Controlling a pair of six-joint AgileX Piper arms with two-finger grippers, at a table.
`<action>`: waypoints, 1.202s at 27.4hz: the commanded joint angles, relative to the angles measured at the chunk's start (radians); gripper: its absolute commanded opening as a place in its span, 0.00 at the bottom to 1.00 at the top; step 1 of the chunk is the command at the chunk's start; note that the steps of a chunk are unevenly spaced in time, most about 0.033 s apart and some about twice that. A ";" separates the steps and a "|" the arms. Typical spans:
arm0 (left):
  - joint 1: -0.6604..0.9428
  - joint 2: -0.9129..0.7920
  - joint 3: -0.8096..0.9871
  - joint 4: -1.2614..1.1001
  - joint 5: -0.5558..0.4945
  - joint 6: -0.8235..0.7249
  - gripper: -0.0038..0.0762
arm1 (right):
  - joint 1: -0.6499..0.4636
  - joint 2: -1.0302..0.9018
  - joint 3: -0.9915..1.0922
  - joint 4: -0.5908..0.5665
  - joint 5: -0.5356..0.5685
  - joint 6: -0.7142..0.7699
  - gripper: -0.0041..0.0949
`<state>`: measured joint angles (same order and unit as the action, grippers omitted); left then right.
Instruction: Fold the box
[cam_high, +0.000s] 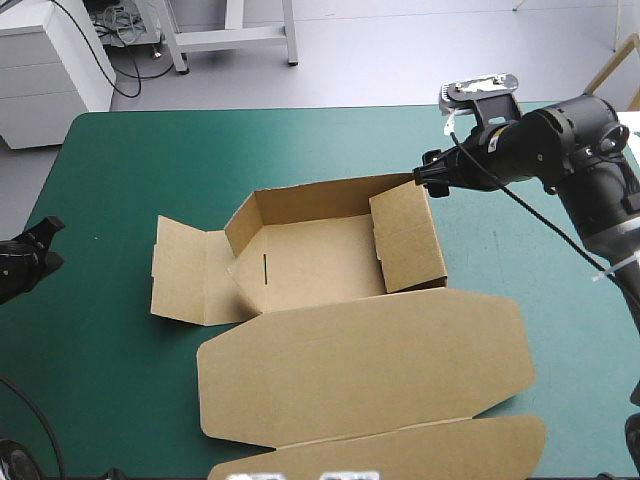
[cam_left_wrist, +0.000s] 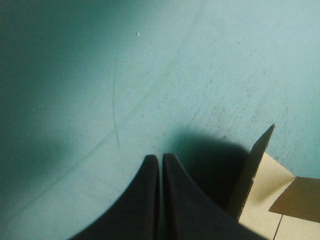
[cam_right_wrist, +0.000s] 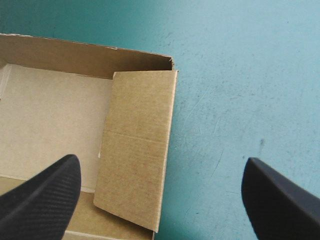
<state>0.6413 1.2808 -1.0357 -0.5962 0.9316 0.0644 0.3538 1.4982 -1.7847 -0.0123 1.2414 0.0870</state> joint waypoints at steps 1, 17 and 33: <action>-0.002 -0.030 -0.023 -0.043 -0.032 -0.008 0.06 | 0.000 -0.031 -0.011 0.031 -0.037 -0.018 0.86; -0.002 -0.030 -0.023 -0.043 -0.033 -0.008 0.06 | 0.000 0.095 0.366 0.023 -0.338 -0.011 0.86; -0.002 -0.030 -0.023 -0.043 -0.033 -0.008 0.06 | 0.000 0.200 0.366 0.077 -0.377 -0.069 0.80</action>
<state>0.6413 1.2808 -1.0357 -0.5962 0.9256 0.0624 0.3538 1.7399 -1.3963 0.0536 0.8939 0.0420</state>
